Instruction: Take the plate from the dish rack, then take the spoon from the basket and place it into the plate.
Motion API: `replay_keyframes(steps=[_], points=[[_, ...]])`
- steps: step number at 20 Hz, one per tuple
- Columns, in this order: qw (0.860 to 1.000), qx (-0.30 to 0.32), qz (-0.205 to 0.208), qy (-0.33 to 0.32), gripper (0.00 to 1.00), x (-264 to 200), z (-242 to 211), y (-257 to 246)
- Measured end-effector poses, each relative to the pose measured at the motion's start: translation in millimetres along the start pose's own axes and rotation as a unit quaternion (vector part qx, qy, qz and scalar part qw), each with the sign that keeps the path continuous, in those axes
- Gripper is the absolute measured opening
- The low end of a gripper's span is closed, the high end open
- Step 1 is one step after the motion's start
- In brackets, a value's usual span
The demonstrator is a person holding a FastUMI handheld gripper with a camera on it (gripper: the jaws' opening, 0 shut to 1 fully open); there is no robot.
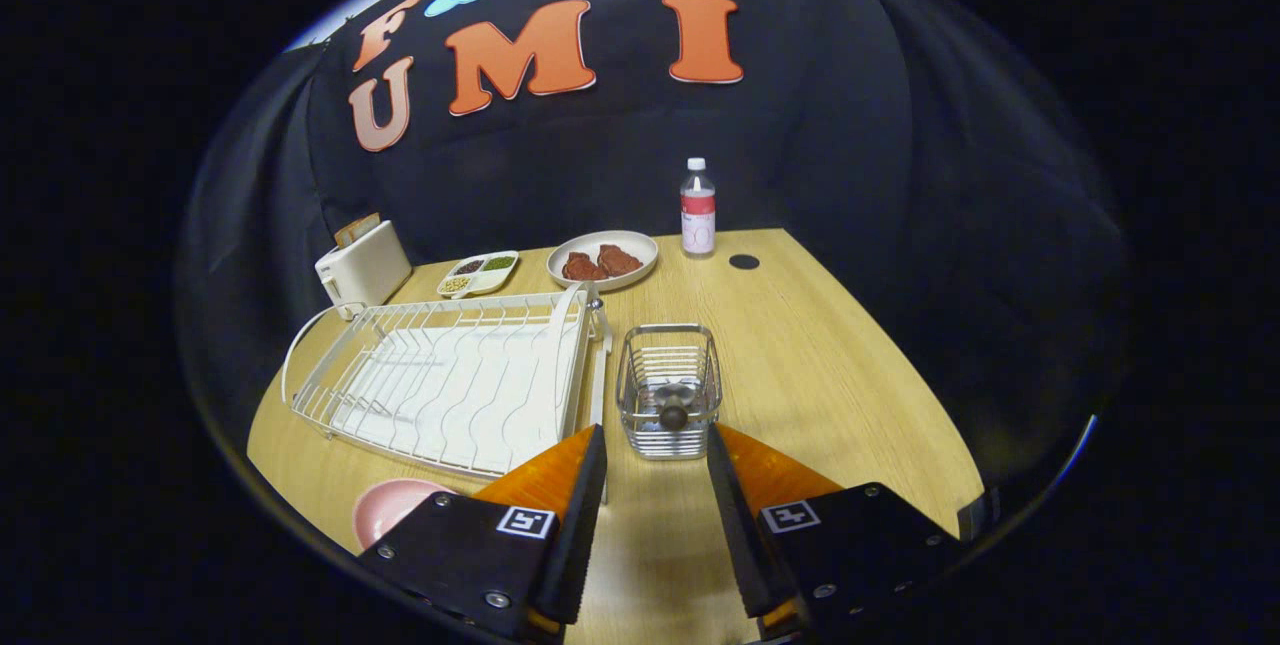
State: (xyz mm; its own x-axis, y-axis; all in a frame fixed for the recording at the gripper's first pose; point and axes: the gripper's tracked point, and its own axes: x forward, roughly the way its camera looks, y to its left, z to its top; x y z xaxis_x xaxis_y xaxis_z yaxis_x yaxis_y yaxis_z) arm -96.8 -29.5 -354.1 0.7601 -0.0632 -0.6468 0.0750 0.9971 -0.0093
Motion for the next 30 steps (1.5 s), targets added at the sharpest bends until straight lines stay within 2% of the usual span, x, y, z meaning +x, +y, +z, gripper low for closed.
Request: replay_keyframes(steps=[2, 3, 6, 10, 11, 13, 21, 30], points=[[0.999, -0.023, 0.003, -0.044, 0.60, 8, 14, 0], [0.998, -0.032, 0.007, -0.052, 0.56, 14, 15, 2], [0.998, -0.045, 0.011, -0.043, 0.49, 31, 3, 1], [0.999, -0.045, 0.003, -0.031, 0.30, 46, -2, -4], [0.999, -0.043, 0.004, -0.025, 0.21, 47, -3, -5], [0.999, -0.042, 0.008, -0.023, 0.15, 46, 2, -5], [0.999, -0.032, 0.025, -0.034, 0.10, 39, 55, 0], [0.994, -0.046, 0.045, -0.085, 0.10, -9, 134, 20]])
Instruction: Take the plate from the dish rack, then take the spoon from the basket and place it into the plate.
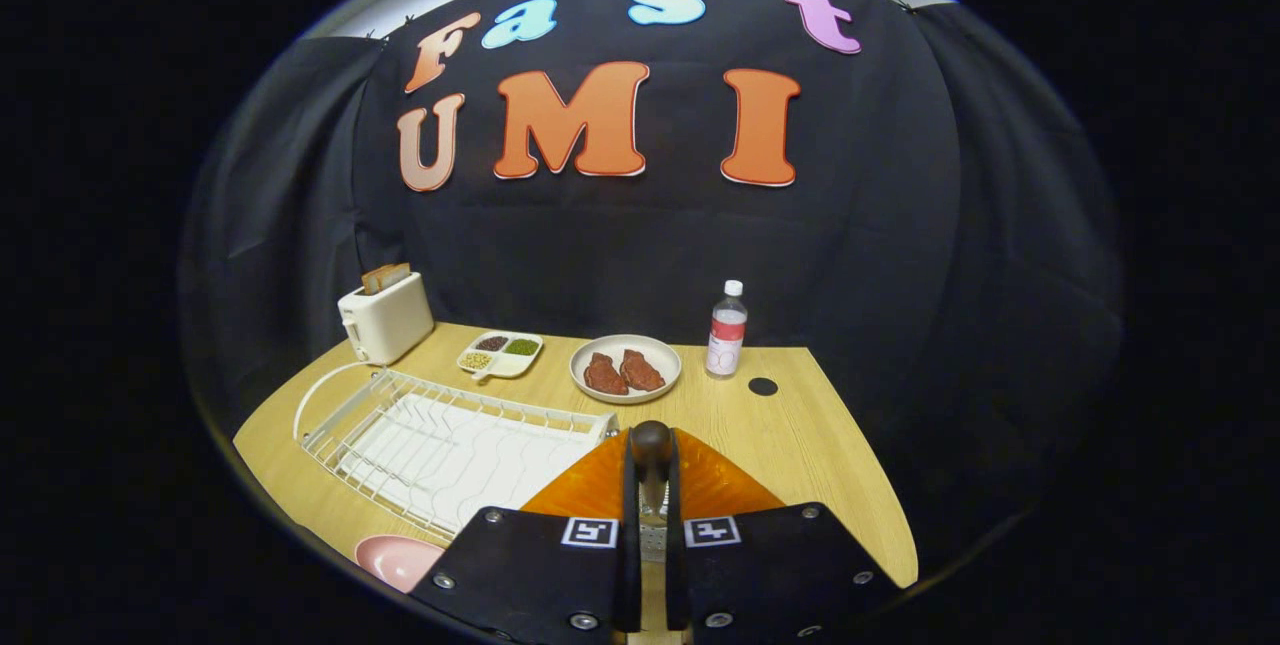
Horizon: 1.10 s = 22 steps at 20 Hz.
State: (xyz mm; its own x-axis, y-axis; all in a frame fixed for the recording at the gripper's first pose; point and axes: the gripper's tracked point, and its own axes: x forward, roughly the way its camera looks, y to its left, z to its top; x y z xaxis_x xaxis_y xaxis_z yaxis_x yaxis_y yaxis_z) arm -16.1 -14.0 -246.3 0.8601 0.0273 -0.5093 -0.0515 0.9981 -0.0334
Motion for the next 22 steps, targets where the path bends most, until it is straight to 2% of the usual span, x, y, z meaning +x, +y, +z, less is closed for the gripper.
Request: replay_keyframes(steps=[4, 11, 15, 22], points=[[0.999, 0.005, 0.039, -0.014, 0.10, -21, 22, 28], [0.990, -0.016, 0.139, -0.005, 0.10, -53, 16, 93], [0.982, -0.007, 0.187, 0.014, 0.10, -66, 5, 127], [0.963, -0.014, 0.259, 0.066, 0.10, -86, -43, 181]])
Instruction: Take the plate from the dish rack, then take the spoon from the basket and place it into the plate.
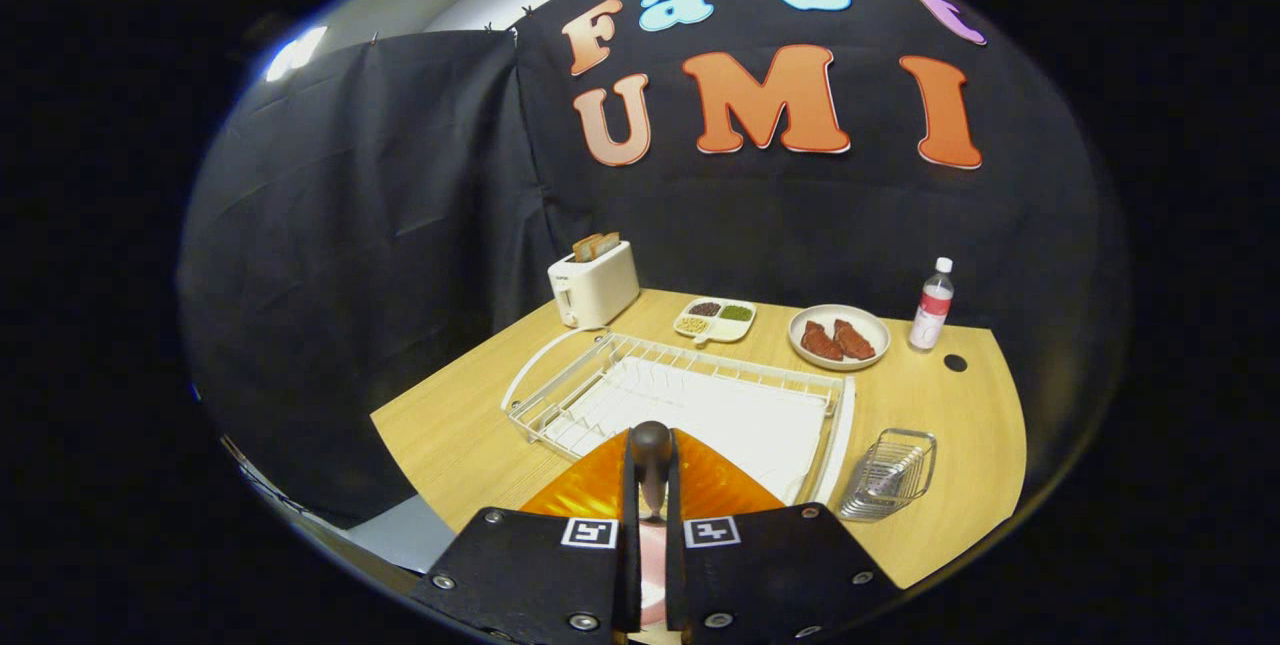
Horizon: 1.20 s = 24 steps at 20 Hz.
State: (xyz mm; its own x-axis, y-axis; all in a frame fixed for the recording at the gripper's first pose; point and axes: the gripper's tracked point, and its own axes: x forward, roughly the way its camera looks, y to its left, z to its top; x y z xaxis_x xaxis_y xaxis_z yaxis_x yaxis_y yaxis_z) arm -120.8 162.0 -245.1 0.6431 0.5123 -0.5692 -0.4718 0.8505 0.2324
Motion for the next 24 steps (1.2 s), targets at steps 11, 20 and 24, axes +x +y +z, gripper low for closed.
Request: replay_keyframes(steps=[11, 20, 24], points=[[0.996, -0.003, 0.051, 0.070, 0.10, 27, -72, 40], [0.994, -0.047, 0.042, 0.086, 0.11, 14, -101, 30], [0.995, -0.031, 0.033, 0.088, 0.11, 3, -107, 18]])
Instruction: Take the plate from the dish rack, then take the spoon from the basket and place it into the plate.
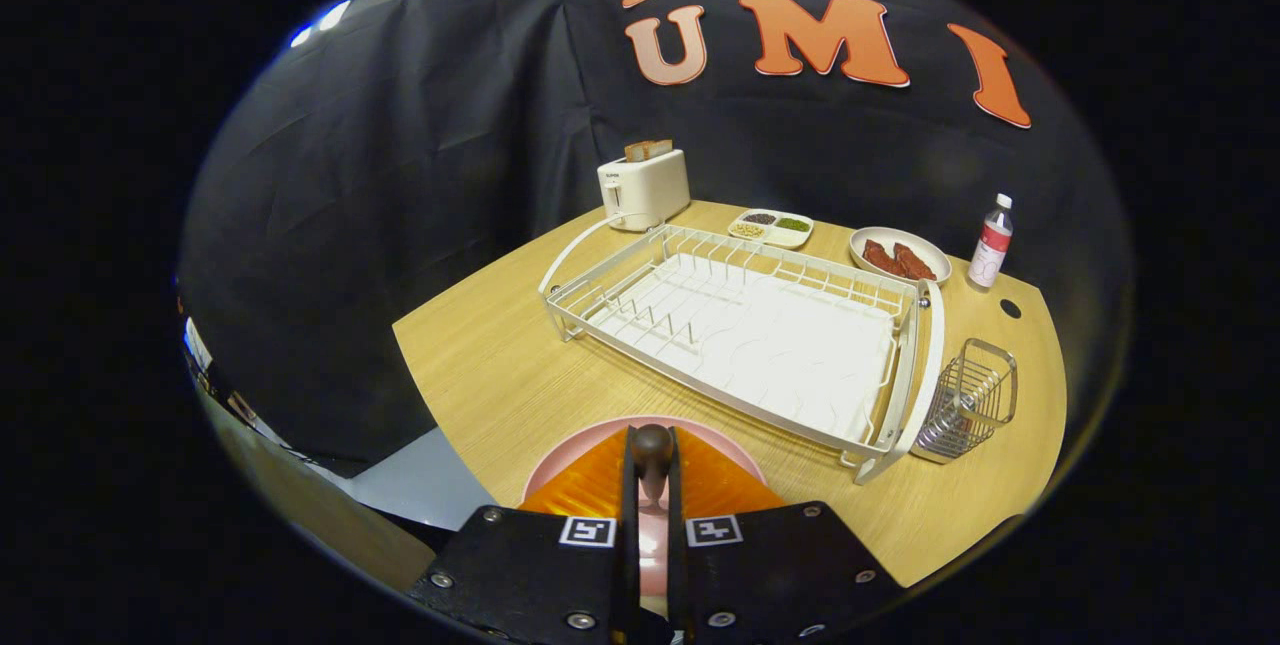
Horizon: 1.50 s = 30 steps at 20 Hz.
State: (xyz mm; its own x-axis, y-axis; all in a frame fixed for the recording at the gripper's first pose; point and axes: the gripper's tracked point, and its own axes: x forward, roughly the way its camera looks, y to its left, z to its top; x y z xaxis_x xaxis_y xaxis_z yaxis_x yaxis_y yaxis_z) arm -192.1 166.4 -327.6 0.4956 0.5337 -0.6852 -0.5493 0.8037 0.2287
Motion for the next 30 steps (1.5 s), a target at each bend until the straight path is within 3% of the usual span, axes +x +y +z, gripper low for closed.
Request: replay_keyframes(steps=[11, 16, 20, 24, 27, 30], points=[[0.993, 0.107, -0.042, 0.038, 0.24, -16, -49, -45], [0.993, 0.096, -0.052, 0.055, 0.30, -13, -59, -52], [0.992, 0.072, -0.091, 0.058, 0.41, -11, -60, -70], [0.986, 0.056, -0.139, 0.071, 0.60, -13, -66, -94], [0.980, 0.068, -0.172, 0.076, 0.75, -22, -68, -116], [0.978, 0.074, -0.188, 0.057, 0.82, -34, -54, -128]])
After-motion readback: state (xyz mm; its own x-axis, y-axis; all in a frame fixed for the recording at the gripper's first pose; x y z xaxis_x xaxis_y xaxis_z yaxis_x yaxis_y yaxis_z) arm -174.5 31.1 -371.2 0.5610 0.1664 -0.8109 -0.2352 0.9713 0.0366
